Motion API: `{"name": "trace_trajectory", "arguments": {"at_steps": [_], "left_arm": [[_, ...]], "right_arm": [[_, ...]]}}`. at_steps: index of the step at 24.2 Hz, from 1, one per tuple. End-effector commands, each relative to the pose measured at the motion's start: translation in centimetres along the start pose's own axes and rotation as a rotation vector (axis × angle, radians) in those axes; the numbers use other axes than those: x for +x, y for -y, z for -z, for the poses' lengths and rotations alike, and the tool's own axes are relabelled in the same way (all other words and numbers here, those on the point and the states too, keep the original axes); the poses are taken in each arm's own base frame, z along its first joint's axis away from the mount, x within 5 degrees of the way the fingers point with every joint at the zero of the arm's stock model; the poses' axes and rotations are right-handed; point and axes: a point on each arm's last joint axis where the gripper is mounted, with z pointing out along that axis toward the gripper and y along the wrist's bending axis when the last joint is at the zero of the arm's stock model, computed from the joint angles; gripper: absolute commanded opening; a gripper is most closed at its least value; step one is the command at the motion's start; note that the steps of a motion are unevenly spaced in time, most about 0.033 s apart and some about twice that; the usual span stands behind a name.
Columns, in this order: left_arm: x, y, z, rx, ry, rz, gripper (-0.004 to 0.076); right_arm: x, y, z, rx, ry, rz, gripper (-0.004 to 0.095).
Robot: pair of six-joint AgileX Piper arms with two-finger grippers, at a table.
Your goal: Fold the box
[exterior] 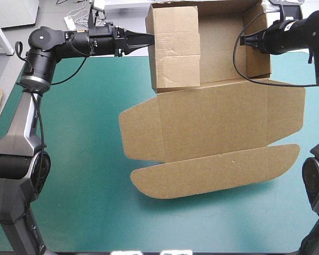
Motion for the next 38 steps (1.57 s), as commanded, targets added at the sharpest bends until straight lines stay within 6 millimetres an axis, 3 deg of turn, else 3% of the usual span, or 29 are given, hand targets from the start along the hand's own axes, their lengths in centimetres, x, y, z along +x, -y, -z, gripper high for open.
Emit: {"name": "trace_trajectory", "arguments": {"at_steps": [1, 5, 11, 15, 27, 35, 38], "left_arm": [[-1.2, 5.0, 0.4, 0.120, 0.025, -0.052, 0.0536], [-1.3, 5.2, -0.3, 0.111, 0.045, -0.053, 0.0536], [-0.9, 4.5, -3.0, -0.331, -0.018, -0.078, 0.0536], [-0.5, 4.0, -3.5, -0.553, -0.038, -0.055, 0.0536], [-0.5, 2.9, -3.9, -0.597, 0.000, -0.014, 0.0534], [0.8, 1.9, -4.4, -0.803, -0.084, 0.009, 0.0366], [1.4, 2.0, -4.5, -0.883, -0.140, -0.020, 0.0260]], "right_arm": [[-1.2, -1.3, 2.4, -0.041, 0.124, -0.009, -0.0016], [-1.0, -1.0, 0.6, -0.046, 0.090, -0.020, -0.0017], [-1.0, -0.7, -0.7, -0.041, 0.081, -0.041, -0.0007], [-1.0, -0.7, -0.7, -0.041, 0.080, -0.041, -0.0007], [-1.0, -1.6, -0.7, -0.129, 0.084, -0.065, -0.0007], [-0.2, -4.6, -2.5, -0.134, 0.019, -0.014, -0.0006], [0.4, -5.9, -3.6, -0.149, -0.017, 0.006, -0.0006]]}}
